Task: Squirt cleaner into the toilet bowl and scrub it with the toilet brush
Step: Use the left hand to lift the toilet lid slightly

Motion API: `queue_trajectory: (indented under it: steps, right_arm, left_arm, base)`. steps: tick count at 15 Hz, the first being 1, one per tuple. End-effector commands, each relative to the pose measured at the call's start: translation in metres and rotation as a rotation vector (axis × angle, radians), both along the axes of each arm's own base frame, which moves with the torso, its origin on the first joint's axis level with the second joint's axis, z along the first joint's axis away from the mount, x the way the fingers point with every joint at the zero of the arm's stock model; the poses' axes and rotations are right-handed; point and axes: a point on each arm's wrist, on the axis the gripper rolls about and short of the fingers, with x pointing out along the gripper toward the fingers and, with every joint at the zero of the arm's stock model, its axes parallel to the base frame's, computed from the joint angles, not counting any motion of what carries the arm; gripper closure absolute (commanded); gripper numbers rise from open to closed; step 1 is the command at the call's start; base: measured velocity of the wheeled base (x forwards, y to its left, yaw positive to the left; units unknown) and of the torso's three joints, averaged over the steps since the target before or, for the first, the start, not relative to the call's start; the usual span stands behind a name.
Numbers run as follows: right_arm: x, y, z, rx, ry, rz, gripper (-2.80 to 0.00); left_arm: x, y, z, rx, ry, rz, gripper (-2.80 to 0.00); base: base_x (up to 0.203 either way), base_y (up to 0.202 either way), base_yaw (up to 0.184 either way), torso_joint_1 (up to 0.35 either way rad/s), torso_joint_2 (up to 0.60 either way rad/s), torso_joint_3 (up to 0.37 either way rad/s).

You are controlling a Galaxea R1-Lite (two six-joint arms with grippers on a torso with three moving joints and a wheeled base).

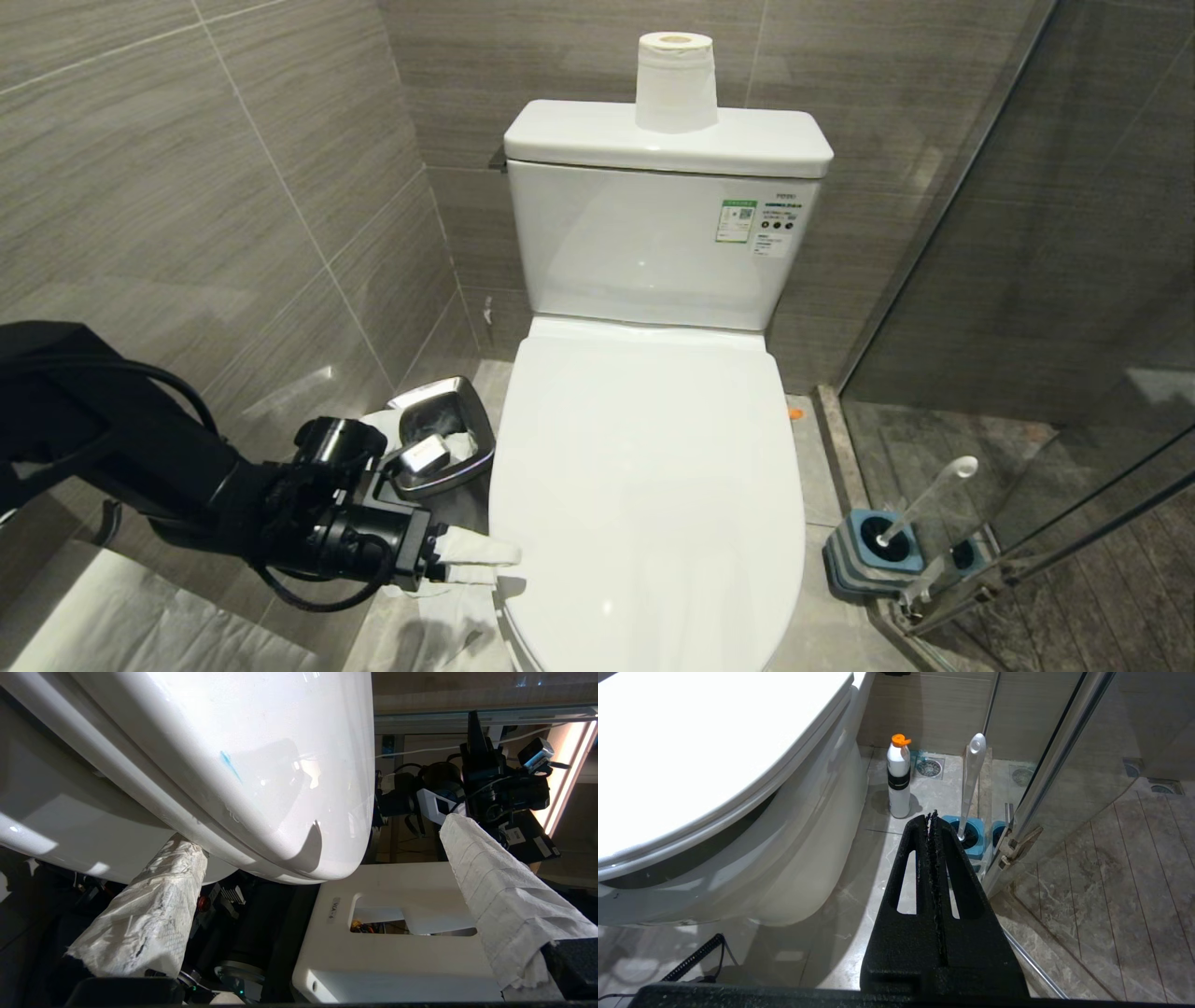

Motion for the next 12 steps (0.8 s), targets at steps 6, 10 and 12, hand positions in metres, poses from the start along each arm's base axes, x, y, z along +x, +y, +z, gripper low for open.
queue_trajectory:
  steps: [6, 10, 12]
  right_arm:
    - [0.0, 0.0, 0.0, 0.0, 0.0, 0.0, 0.0]
    - [0.0, 0.0, 0.0, 0.0, 0.0, 0.0, 0.0]
    - [0.0, 0.0, 0.0, 0.0, 0.0, 0.0, 0.0]
  left_arm:
    - [-0.005, 0.001, 0.012, -0.016, 0.077, 0.018, -2.8]
    - [-0.004, -0.002, 0.023, -0.021, 0.138, 0.034, -2.8]
    - [-0.003, -0.002, 0.027, -0.024, 0.145, 0.043, -2.8]
  base:
    - [0.0, 0.0, 0.0, 0.0, 0.0, 0.0]
    - [0.0, 0.0, 0.0, 0.0, 0.0, 0.0]
    - [0.0, 0.0, 0.0, 0.0, 0.0, 0.0]
